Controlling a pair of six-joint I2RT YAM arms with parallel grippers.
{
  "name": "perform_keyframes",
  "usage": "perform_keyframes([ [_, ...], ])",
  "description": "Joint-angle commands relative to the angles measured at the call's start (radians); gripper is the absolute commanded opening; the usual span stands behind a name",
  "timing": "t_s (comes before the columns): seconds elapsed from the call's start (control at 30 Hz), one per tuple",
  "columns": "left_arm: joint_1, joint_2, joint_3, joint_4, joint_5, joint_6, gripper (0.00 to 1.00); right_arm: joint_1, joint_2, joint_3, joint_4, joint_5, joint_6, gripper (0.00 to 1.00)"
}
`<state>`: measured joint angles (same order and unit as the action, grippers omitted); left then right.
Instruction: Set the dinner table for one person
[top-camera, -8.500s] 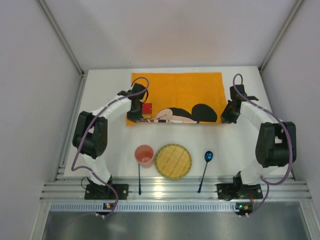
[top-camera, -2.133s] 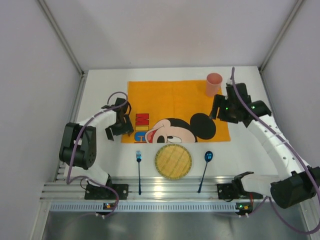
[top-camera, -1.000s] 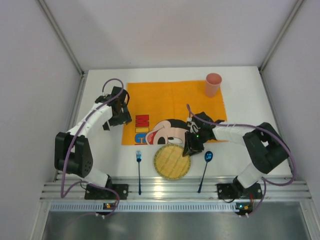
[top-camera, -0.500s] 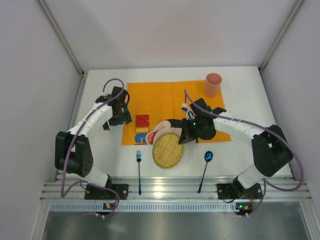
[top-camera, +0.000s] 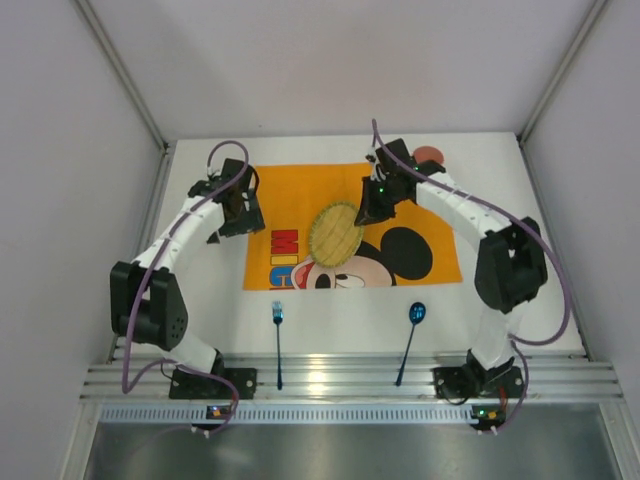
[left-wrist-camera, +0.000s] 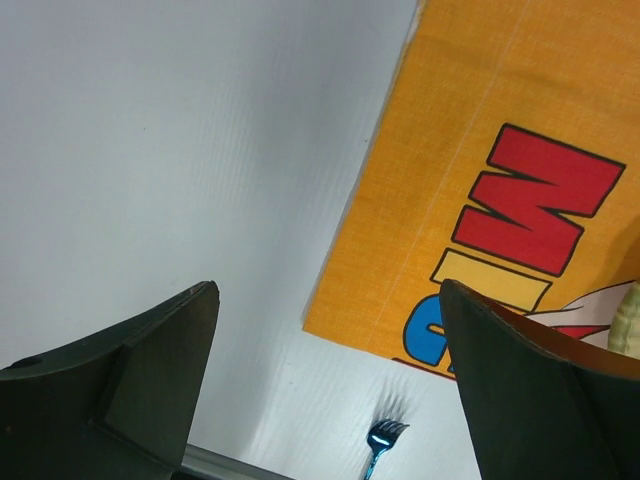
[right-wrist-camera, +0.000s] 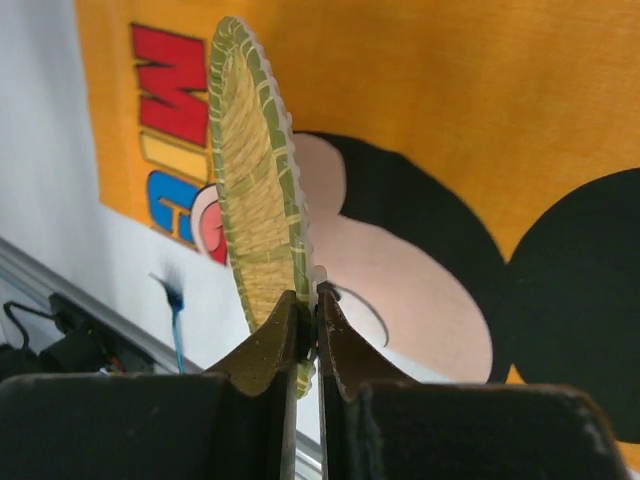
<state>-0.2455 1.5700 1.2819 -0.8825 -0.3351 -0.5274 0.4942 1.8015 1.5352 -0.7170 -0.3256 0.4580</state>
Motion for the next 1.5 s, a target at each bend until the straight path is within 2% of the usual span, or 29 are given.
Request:
perform_keyframes([
  [0.0, 0.002, 0.021, 0.057, 0.025, -0.022, 0.047, 0.97, -0.039, 0.084, 0.133, -0.029, 0.026, 0.025, 0.0],
  [0.23, 0.037, 0.065, 0.099, 0.047, -0.01, 0.099, 0.97, -0.057, 0.228, 0.217, -0.051, 0.104, 0.01, 0.0],
  [0.57, 0.069, 0.134, 0.143, 0.06, 0.027, 0.127, 0.97, -0.065, 0.291, 0.059, -0.053, 0.273, 0.002, 0.01],
  [0.73, 0.069, 0.165, 0.178, 0.053, 0.036, 0.136, 0.97, -0.068, 0.318, 0.062, -0.056, 0.321, -0.007, 0.18],
  [0.8, 0.069, 0.177, 0.192, 0.043, 0.041, 0.136, 0.97, -0.068, 0.318, 0.081, -0.059, 0.359, -0.016, 0.2],
  [0.9, 0.069, 0.189, 0.212, 0.03, 0.05, 0.135, 0.97, -0.068, 0.305, 0.123, -0.082, 0.387, -0.03, 0.46],
  [0.93, 0.069, 0.19, 0.221, 0.025, 0.051, 0.13, 0.97, -0.066, 0.292, 0.135, -0.105, 0.411, -0.038, 0.53],
  [0.97, 0.069, 0.19, 0.224, 0.019, 0.053, 0.129, 0.97, -0.066, 0.28, 0.15, -0.114, 0.421, -0.041, 0.67],
  [1.03, 0.069, 0.182, 0.215, 0.002, 0.057, 0.116, 0.97, -0.06, 0.215, 0.149, -0.131, 0.456, -0.048, 0.76],
  [1.27, 0.054, 0.027, -0.034, 0.048, 0.133, 0.035, 0.94, -0.036, -0.134, -0.065, -0.128, 0.484, -0.05, 0.79],
  [1.3, 0.034, 0.009, -0.097, 0.054, 0.143, 0.023, 0.91, -0.034, -0.213, -0.095, -0.13, 0.473, -0.047, 0.8],
  [1.47, -0.099, -0.113, -0.245, 0.094, 0.176, -0.098, 0.89, -0.036, -0.395, -0.275, -0.139, 0.424, -0.03, 0.8],
])
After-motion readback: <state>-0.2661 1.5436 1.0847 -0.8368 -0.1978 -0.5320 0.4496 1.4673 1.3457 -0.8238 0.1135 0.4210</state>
